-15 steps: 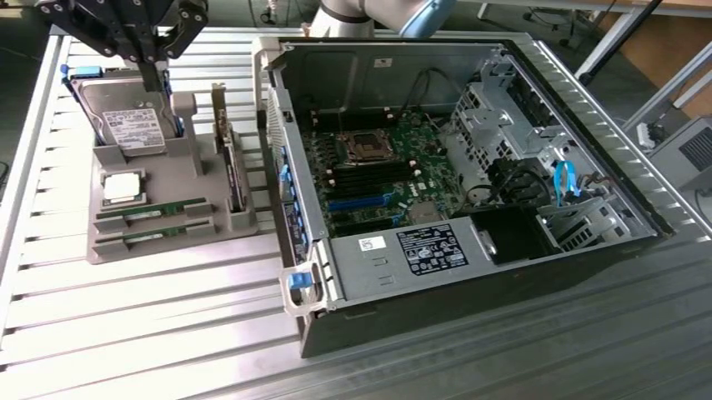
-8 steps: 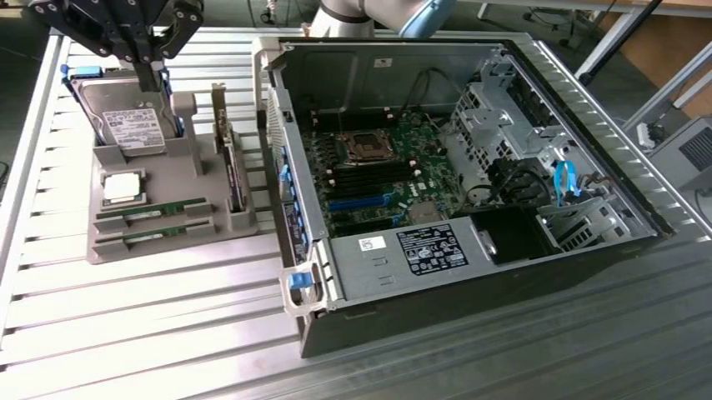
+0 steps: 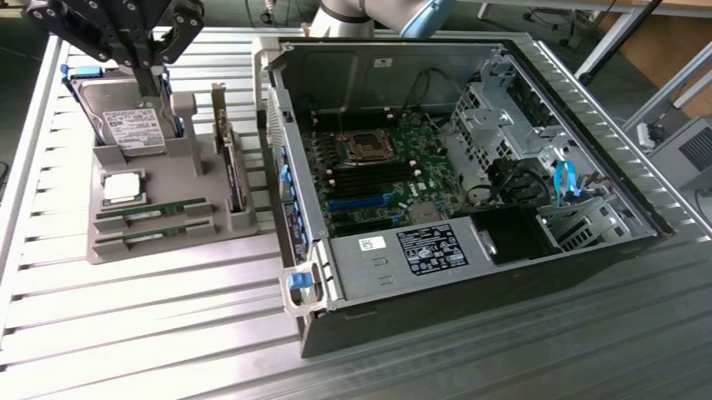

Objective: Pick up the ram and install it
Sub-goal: 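Reach for the ram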

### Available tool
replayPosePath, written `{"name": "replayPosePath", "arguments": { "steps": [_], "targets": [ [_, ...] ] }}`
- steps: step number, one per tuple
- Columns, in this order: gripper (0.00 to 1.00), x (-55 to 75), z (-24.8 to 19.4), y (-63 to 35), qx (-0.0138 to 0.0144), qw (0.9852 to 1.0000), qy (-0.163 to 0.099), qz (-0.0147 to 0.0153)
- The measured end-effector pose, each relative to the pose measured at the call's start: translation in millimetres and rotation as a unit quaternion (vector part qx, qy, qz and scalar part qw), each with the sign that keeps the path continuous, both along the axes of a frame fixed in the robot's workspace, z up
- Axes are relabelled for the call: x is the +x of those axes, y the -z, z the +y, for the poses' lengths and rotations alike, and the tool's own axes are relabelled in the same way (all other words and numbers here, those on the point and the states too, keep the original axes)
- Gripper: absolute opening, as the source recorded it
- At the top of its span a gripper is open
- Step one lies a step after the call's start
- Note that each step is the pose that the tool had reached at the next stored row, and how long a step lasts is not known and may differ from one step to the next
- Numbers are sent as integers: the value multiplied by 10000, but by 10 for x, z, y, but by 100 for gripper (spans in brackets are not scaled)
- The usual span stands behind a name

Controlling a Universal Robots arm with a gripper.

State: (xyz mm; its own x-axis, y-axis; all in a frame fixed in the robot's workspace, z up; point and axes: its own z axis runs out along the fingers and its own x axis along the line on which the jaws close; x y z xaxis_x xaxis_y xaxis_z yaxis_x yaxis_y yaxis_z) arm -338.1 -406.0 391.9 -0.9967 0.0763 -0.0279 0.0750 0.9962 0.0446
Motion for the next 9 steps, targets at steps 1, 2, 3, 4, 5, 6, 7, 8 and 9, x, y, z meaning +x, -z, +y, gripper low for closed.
{"name": "replayPosePath", "arguments": {
  "steps": [1, 2, 3, 4, 5, 6, 7, 8, 9],
  "targets": [
    [9, 0, -18, 0, 0, 10000, 0, 0],
    [9, 0, -34, 0, 0, 10000, 0, 0],
    [9, 0, -47, 0, 0, 10000, 0, 0],
    [9, 0, -57, 0, 0, 10000, 0, 0],
    [9, 0, -94, 0, 0, 10000, 0, 0],
    [9, 0, -105, 0, 0, 10000, 0, 0],
    [9, 0, -116, 0, 0, 10000, 0, 0],
    [9, 0, -129, 0, 0, 10000, 0, 0],
    [9, 0, -244, 0, 0, 10000, 0, 0]
  ]
}}
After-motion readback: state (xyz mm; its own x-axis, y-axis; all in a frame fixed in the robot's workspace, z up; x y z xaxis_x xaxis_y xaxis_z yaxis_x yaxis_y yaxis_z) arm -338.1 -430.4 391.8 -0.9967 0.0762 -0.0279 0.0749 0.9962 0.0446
